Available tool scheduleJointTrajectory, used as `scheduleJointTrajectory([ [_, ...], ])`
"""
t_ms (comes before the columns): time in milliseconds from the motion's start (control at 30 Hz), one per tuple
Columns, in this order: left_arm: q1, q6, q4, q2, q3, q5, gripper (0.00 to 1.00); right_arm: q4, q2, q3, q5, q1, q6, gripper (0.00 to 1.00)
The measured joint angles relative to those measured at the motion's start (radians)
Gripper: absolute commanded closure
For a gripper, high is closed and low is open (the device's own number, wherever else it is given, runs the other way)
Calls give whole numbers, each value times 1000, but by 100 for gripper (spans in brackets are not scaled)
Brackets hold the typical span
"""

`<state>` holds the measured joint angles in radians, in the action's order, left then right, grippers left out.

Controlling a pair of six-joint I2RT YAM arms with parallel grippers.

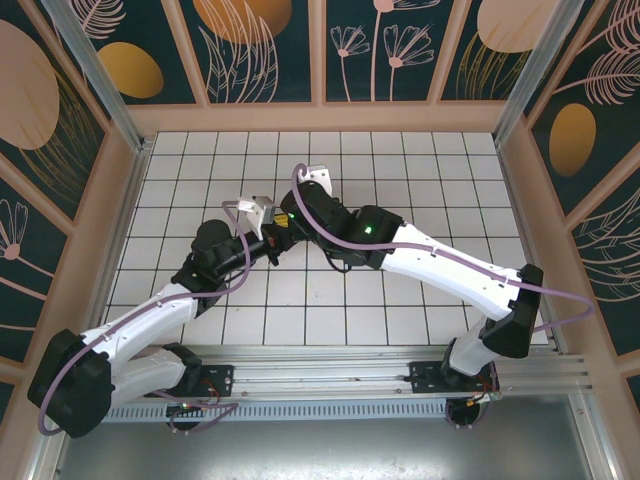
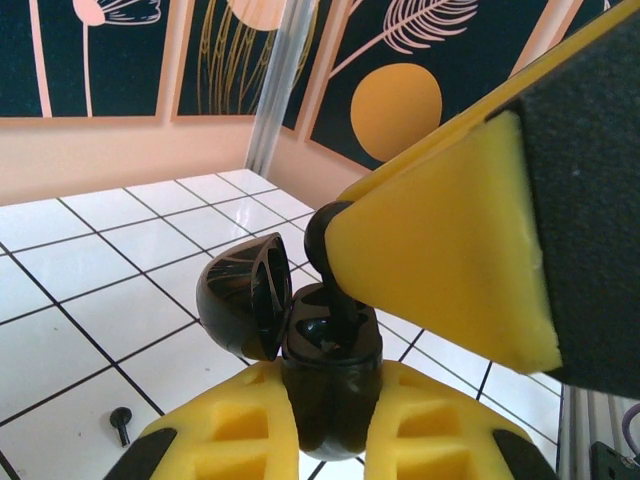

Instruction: Insert the wireless bluetooth earbuds into the charging case

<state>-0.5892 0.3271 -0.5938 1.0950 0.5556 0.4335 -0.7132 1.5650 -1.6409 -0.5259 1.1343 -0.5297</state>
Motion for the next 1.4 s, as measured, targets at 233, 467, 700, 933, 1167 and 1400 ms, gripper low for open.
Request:
scheduleJointTrajectory([
  [233, 0, 0, 4, 6, 0, -2, 100, -19, 5, 0, 3, 3, -15, 93],
  [467, 0, 15, -2, 10, 2, -5, 100, -28, 5, 9, 3, 13, -30, 91],
  [700, 0, 38, -2, 21, 6, 4, 100, -24, 3, 20, 0, 13, -38, 72],
  [933, 1, 43, -21, 21, 11, 4, 100, 5, -19, 19, 42, 12, -49, 55],
  [1167, 1, 45, -62, 21, 17, 5, 100, 32, -77, 15, 157, 6, -49, 52],
  [1400, 1, 45, -77, 21, 17, 42, 100, 51, -152, 14, 245, -63, -52, 55],
])
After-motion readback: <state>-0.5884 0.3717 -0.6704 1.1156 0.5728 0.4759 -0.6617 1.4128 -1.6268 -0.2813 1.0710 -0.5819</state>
